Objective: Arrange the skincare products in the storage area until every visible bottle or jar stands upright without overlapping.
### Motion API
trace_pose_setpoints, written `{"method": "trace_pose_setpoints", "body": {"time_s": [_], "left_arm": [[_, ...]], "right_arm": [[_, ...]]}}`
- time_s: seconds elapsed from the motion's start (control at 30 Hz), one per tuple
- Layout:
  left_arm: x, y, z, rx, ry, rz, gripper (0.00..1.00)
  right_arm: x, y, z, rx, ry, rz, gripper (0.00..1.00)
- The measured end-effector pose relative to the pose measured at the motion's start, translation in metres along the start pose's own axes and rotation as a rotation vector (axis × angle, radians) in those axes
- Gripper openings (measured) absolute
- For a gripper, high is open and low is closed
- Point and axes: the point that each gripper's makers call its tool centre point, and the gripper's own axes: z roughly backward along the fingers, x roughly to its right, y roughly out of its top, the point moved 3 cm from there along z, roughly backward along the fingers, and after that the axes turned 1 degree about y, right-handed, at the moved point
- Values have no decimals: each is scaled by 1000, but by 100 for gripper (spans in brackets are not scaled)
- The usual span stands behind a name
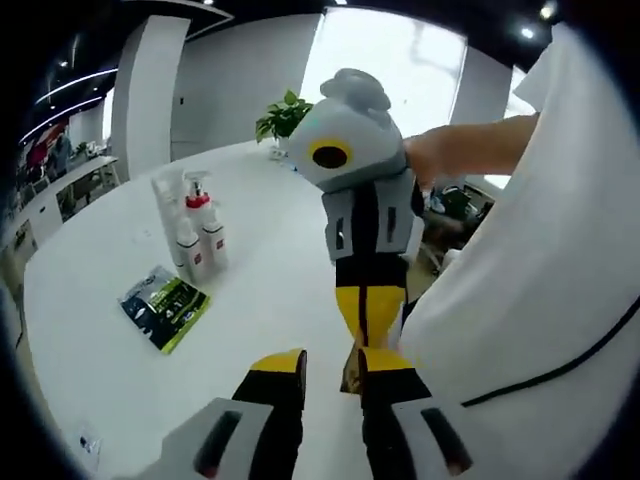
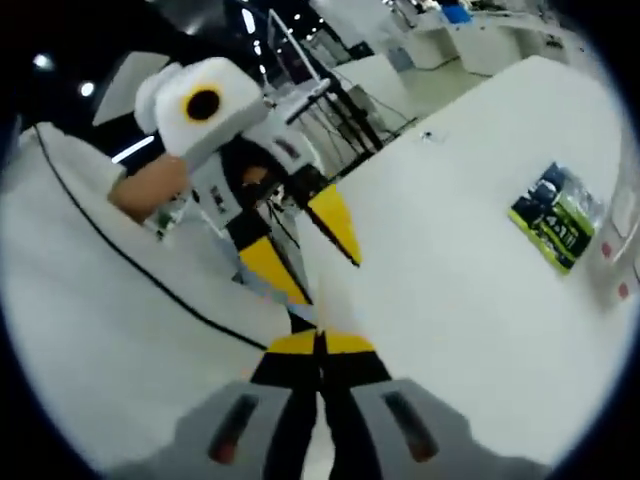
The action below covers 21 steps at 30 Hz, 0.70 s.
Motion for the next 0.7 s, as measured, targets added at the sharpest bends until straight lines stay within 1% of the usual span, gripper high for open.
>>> {"method": "trace_pose_setpoints", "body": {"time_s": [0.03,0.07,0.1,0.17,0.2,0.33,0.43,0.47,0.53,0.6,0.63,0.7], "left_arm": [[1,0,-1,-2,-1,-9,18],[4,-2,-2,-13,-23,-16,17],[7,-1,-2,-11,-38,-6,15],[11,0,-2,-5,-67,-4,8],[12,1,-2,-3,-72,-1,5],[14,0,-3,-12,-97,38,1],[17,-1,-1,-20,-113,62,0],[15,-1,0,-17,-99,71,0],[12,0,3,-6,-92,114,0],[9,0,5,9,-95,134,0],[9,3,6,40,-98,185,0],[6,8,10,92,-95,220,0]], "right_arm": [[-1,1,0,1,6,3,0],[-2,2,0,-1,13,18,0],[-2,2,0,-2,13,34,0],[-2,1,0,-9,16,35,0],[-2,1,0,-12,15,38,0],[-2,0,0,-34,17,61,0],[-3,-1,-1,-39,27,60,0],[-2,1,-1,-28,16,58,0],[-1,4,-1,-15,6,66,1],[1,8,1,12,-14,69,3],[2,9,2,23,-19,63,5],[9,14,4,80,-58,50,12]]}}
